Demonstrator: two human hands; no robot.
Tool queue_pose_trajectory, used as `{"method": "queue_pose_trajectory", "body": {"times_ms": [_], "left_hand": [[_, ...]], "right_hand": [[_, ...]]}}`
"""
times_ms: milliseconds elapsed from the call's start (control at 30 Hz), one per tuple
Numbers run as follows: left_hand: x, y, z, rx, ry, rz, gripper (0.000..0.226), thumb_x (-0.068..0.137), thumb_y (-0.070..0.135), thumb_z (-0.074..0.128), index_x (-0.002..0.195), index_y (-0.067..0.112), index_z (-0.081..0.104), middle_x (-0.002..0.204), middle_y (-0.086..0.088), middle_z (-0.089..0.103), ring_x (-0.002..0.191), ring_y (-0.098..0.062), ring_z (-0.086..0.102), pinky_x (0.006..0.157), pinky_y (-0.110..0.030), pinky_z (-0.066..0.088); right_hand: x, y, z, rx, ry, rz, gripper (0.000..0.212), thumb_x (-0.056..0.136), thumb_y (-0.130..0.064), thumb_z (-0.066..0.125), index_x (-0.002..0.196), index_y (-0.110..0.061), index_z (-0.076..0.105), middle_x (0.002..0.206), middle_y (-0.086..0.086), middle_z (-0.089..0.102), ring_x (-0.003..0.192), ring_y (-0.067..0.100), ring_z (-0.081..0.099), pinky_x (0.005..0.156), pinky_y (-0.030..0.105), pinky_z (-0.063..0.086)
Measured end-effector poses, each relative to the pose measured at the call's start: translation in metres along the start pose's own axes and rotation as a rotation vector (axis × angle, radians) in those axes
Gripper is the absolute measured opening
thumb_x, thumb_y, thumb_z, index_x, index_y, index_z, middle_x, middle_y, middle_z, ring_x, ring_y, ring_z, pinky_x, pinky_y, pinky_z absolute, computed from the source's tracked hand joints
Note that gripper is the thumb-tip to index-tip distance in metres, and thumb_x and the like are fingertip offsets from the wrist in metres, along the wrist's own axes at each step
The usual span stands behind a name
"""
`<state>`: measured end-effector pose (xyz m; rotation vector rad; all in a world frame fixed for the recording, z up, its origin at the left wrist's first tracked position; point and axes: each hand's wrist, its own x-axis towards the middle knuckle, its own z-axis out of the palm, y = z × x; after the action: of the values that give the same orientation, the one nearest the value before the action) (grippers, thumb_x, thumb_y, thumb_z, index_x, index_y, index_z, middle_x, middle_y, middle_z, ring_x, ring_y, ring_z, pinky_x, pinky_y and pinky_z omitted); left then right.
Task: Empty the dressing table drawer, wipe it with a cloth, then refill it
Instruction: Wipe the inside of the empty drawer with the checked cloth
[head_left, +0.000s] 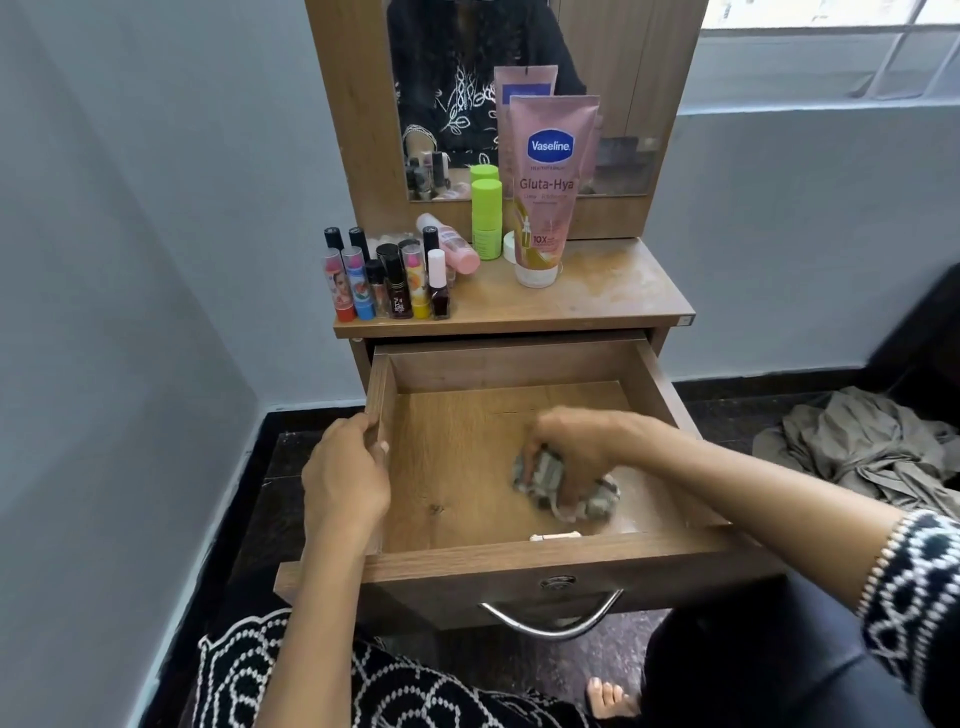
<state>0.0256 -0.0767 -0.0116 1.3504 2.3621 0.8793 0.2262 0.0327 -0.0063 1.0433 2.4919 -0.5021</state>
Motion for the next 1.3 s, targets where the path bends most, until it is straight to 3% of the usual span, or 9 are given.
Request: {"method": "queue_pose_trajectory", "body": {"times_ms": [200, 300, 467, 600, 767, 900, 1033, 1133, 1300], "left_hand": [[-0.001, 0.002, -0.001, 0.0, 0.001, 0.0, 0.041, 0.095, 0.011, 0.049, 0.135, 0.014, 0.047, 0.135, -0.006, 0.051, 0.12, -0.026, 0.052, 0.097, -0.038, 0.042], [-0.001, 0.001, -0.002, 0.0, -0.001, -0.002, 0.04, 0.095, 0.011, 0.049, 0.135, 0.013, 0.047, 0.135, -0.007, 0.052, 0.12, -0.026, 0.052, 0.097, -0.037, 0.042], [-0.002, 0.002, -0.002, 0.002, -0.002, 0.01, 0.04, 0.095, 0.01, 0.05, 0.135, 0.012, 0.047, 0.135, -0.007, 0.051, 0.12, -0.027, 0.051, 0.098, -0.038, 0.041], [-0.002, 0.001, -0.002, -0.003, -0.005, 0.008, 0.041, 0.094, 0.01, 0.05, 0.135, 0.012, 0.047, 0.135, -0.007, 0.052, 0.12, -0.027, 0.051, 0.098, -0.038, 0.041], [0.0, -0.001, -0.002, 0.009, -0.016, 0.027, 0.04, 0.095, 0.011, 0.049, 0.135, 0.011, 0.047, 0.134, -0.008, 0.052, 0.119, -0.027, 0.052, 0.098, -0.04, 0.041], [0.003, -0.003, -0.001, 0.011, -0.017, 0.032, 0.04, 0.094, 0.011, 0.05, 0.134, 0.011, 0.048, 0.134, -0.009, 0.052, 0.12, -0.028, 0.051, 0.099, -0.044, 0.041], [0.003, -0.003, 0.0, 0.031, -0.018, 0.03, 0.039, 0.094, 0.012, 0.05, 0.133, 0.011, 0.049, 0.133, -0.009, 0.053, 0.119, -0.03, 0.052, 0.097, -0.044, 0.042], [0.003, -0.004, 0.001, 0.039, -0.016, 0.032, 0.039, 0.094, 0.012, 0.051, 0.133, 0.011, 0.05, 0.132, -0.009, 0.053, 0.118, -0.03, 0.052, 0.096, -0.044, 0.043], [0.002, -0.002, 0.0, 0.042, -0.021, 0.022, 0.039, 0.094, 0.011, 0.051, 0.133, 0.011, 0.049, 0.131, -0.009, 0.054, 0.116, -0.031, 0.053, 0.095, -0.044, 0.043]], "right_hand": [[0.031, 0.002, -0.019, 0.061, 0.107, 0.127, 0.058, 0.054, -0.02, 0.091, 0.107, -0.023, 0.069, 0.101, -0.001, 0.058, 0.091, 0.017, 0.056, 0.075, 0.022, 0.047], [0.027, -0.023, -0.004, 0.043, 0.067, 0.015, 0.053, 0.059, -0.019, 0.088, 0.108, -0.022, 0.067, 0.108, -0.003, 0.055, 0.101, 0.018, 0.056, 0.08, 0.027, 0.047], [-0.006, -0.029, 0.022, -0.077, -0.005, -0.171, 0.042, 0.069, -0.004, 0.077, 0.106, -0.024, 0.069, 0.109, -0.004, 0.056, 0.1, 0.016, 0.056, 0.074, 0.022, 0.039], [0.001, 0.008, 0.001, -0.096, -0.051, -0.043, 0.052, 0.057, -0.015, 0.088, 0.105, -0.026, 0.071, 0.108, -0.006, 0.06, 0.1, 0.018, 0.059, 0.076, 0.022, 0.045], [0.021, 0.042, -0.02, -0.015, 0.152, 0.125, 0.058, 0.055, -0.013, 0.09, 0.108, -0.022, 0.069, 0.118, 0.001, 0.058, 0.108, 0.024, 0.056, 0.088, 0.029, 0.049], [0.008, 0.014, -0.003, -0.068, 0.086, 0.007, 0.054, 0.059, -0.014, 0.087, 0.109, -0.023, 0.068, 0.111, -0.002, 0.056, 0.102, 0.019, 0.057, 0.077, 0.022, 0.043], [-0.033, 0.008, 0.027, -0.18, 0.028, -0.155, 0.046, 0.07, -0.009, 0.076, 0.112, -0.024, 0.063, 0.097, -0.008, 0.038, 0.088, 0.018, 0.051, 0.073, 0.028, 0.042], [-0.042, 0.024, 0.027, -0.213, 0.004, -0.172, 0.042, 0.072, -0.01, 0.073, 0.108, -0.028, 0.062, 0.092, -0.012, 0.034, 0.088, 0.017, 0.052, 0.073, 0.031, 0.046], [-0.021, 0.049, 0.002, -0.255, 0.065, -0.078, 0.038, 0.072, -0.003, 0.073, 0.104, -0.021, 0.065, 0.11, -0.002, 0.052, 0.101, 0.019, 0.055, 0.073, 0.027, 0.045]]}}
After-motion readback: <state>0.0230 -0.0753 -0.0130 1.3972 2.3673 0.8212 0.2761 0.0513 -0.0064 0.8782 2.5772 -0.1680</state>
